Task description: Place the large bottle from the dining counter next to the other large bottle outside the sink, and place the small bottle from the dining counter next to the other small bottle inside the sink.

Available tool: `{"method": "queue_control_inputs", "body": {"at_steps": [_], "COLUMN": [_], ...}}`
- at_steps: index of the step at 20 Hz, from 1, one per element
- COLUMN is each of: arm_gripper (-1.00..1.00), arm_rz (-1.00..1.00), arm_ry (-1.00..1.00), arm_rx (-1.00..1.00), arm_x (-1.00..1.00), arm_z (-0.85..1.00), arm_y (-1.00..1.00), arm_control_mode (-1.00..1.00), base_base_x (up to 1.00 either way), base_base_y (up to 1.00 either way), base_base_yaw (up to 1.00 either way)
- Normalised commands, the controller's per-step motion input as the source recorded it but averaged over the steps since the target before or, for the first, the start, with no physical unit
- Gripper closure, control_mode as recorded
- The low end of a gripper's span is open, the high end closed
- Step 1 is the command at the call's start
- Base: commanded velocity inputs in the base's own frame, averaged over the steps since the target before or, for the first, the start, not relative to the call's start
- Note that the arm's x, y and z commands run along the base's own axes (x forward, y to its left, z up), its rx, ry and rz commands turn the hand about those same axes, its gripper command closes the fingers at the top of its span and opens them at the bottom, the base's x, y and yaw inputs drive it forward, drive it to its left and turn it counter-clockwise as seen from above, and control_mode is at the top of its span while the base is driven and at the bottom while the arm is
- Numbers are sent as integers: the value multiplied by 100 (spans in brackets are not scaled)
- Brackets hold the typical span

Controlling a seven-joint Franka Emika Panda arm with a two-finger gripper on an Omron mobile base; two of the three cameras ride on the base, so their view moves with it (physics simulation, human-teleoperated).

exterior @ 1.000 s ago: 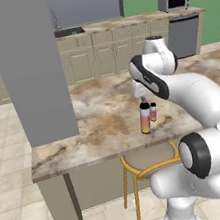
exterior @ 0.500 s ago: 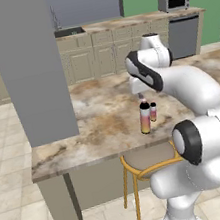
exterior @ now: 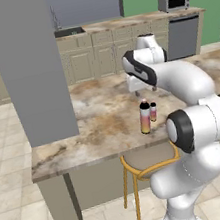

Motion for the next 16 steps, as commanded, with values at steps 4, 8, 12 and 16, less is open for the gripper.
{"method": "queue_control_inputs", "body": {"at_steps": [4,8,12,16], "arm_gripper": [-100,-100,-100,-100], "arm_rz": [0,0,0,0], "arm_ry": [0,0,0,2], "arm_rx": [0,0,0,0], "arm_x": [27,18,24,28], "arm_z": [-15,-34,-40,-22], "arm_y": [0,0,0,0], "arm_control_mode": [-100,-100,-100,-100], "base_base_x": [0,0,0,0], "base_base_y": [0,0,0,0], "base_base_yaw": [0,0,0,0]}}
